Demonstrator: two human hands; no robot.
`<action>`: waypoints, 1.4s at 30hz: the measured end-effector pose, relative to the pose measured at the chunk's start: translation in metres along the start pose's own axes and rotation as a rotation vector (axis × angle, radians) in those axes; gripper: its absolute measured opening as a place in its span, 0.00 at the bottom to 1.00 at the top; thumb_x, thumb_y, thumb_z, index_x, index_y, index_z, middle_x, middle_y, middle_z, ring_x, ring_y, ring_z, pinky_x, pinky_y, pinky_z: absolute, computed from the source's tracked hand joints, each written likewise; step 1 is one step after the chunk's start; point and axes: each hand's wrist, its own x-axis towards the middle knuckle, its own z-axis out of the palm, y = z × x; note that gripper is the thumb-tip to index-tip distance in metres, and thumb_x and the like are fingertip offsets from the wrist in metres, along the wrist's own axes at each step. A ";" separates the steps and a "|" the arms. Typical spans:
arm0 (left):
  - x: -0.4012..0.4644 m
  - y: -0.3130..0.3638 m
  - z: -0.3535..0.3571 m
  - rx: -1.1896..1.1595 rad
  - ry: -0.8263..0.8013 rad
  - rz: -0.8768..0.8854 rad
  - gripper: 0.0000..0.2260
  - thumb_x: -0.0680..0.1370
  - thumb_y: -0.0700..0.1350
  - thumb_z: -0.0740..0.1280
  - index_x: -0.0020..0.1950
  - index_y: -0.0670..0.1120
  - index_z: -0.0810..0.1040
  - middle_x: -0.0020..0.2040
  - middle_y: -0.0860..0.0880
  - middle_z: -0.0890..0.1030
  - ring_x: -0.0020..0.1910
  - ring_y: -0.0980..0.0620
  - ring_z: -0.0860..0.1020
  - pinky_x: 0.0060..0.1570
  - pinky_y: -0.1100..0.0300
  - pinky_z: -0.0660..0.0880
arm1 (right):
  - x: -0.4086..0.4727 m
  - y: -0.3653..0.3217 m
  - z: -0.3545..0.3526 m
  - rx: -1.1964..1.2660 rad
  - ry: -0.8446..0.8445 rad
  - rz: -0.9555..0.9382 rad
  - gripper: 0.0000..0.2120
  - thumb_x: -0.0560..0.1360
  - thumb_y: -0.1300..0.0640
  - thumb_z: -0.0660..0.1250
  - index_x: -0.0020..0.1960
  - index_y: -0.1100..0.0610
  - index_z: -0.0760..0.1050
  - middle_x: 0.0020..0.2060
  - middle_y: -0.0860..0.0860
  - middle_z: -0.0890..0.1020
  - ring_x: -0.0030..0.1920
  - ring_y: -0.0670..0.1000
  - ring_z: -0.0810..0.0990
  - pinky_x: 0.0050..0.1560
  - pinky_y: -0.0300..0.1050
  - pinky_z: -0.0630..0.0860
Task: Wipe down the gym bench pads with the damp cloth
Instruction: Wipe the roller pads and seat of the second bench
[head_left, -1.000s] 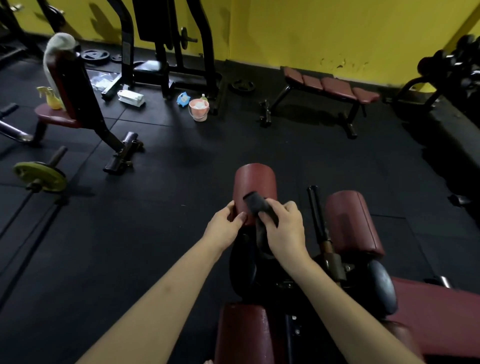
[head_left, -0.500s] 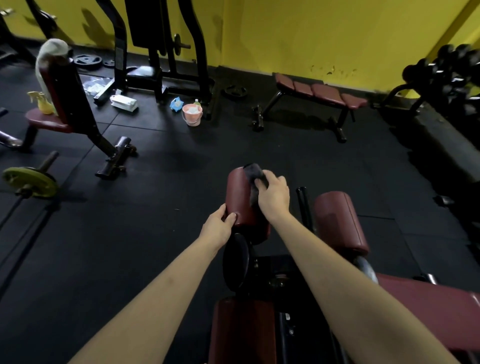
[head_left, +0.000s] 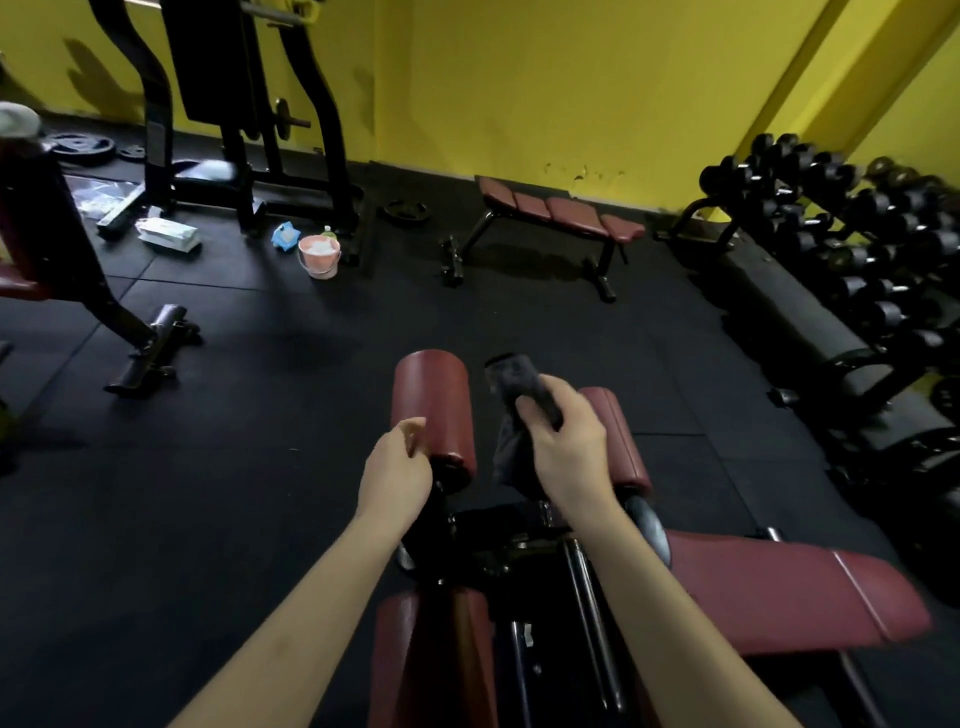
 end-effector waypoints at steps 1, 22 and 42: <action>-0.008 0.008 0.004 0.006 0.000 0.036 0.18 0.84 0.42 0.59 0.72 0.55 0.74 0.69 0.52 0.76 0.58 0.55 0.77 0.51 0.65 0.72 | 0.001 0.000 -0.012 0.018 0.026 -0.009 0.10 0.79 0.51 0.69 0.60 0.46 0.79 0.52 0.46 0.82 0.55 0.45 0.80 0.59 0.44 0.75; -0.051 0.091 0.263 0.320 -0.028 0.159 0.15 0.85 0.44 0.60 0.72 0.50 0.75 0.67 0.52 0.76 0.65 0.51 0.76 0.67 0.51 0.74 | 0.055 0.240 -0.175 -0.025 -0.146 0.134 0.14 0.80 0.55 0.71 0.65 0.51 0.79 0.51 0.49 0.79 0.49 0.40 0.77 0.48 0.21 0.66; 0.003 0.056 0.329 0.410 -0.068 -0.156 0.26 0.84 0.48 0.66 0.81 0.55 0.64 0.80 0.60 0.63 0.77 0.54 0.64 0.72 0.59 0.64 | 0.186 0.300 -0.070 -0.176 -0.205 -0.126 0.14 0.83 0.49 0.65 0.65 0.52 0.79 0.58 0.49 0.75 0.61 0.52 0.69 0.65 0.51 0.71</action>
